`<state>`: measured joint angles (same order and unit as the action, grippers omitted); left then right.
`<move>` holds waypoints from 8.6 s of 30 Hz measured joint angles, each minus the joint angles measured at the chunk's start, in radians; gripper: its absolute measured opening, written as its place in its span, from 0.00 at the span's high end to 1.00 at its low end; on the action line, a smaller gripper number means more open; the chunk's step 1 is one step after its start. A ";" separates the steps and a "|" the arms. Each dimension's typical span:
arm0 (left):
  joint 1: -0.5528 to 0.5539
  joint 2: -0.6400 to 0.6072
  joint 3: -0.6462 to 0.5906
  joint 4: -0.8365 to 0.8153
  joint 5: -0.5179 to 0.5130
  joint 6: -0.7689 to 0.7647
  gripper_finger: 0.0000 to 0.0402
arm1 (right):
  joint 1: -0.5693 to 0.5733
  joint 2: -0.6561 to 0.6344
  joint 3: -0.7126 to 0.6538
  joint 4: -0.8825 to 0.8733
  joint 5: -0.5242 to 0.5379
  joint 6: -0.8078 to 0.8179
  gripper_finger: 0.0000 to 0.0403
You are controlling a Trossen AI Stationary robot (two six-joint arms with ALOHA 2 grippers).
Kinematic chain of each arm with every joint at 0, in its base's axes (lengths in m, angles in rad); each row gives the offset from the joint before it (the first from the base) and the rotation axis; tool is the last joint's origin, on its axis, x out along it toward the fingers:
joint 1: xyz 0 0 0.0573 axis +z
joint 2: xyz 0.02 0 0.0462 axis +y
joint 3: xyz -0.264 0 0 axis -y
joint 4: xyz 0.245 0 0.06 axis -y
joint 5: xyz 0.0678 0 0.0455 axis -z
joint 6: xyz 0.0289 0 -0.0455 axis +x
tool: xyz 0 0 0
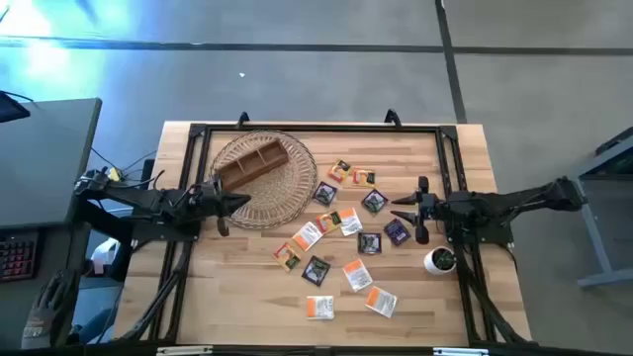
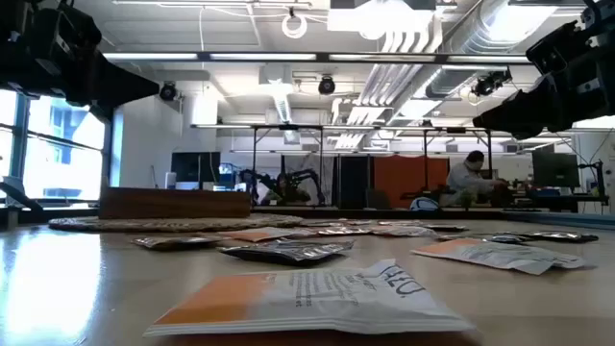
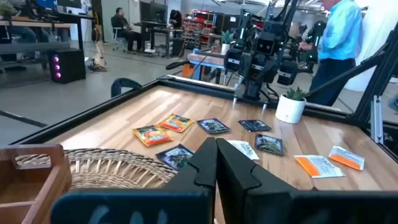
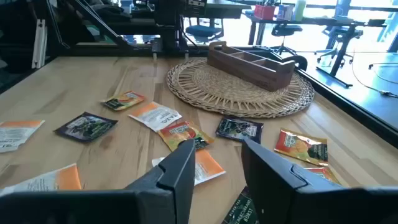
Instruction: Pick & Place Tea
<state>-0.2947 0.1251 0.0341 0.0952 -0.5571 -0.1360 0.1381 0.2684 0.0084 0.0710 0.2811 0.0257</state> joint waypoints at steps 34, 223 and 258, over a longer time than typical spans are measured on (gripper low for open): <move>0.000 0.000 0.000 0.000 0.000 0.000 1.00 | 0.000 0.000 0.000 0.000 0.000 0.000 0.68; 0.000 0.004 0.000 0.498 -0.011 0.258 0.73 | -0.695 1.354 0.438 0.325 -0.070 0.498 0.68; 0.000 0.004 0.000 0.472 0.007 0.194 0.73 | -0.572 1.172 0.433 0.130 -0.227 0.548 0.68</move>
<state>-0.2947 0.1291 0.0341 0.5668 -0.5504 0.0575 -0.4340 1.4406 0.4411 0.2009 0.0537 0.5740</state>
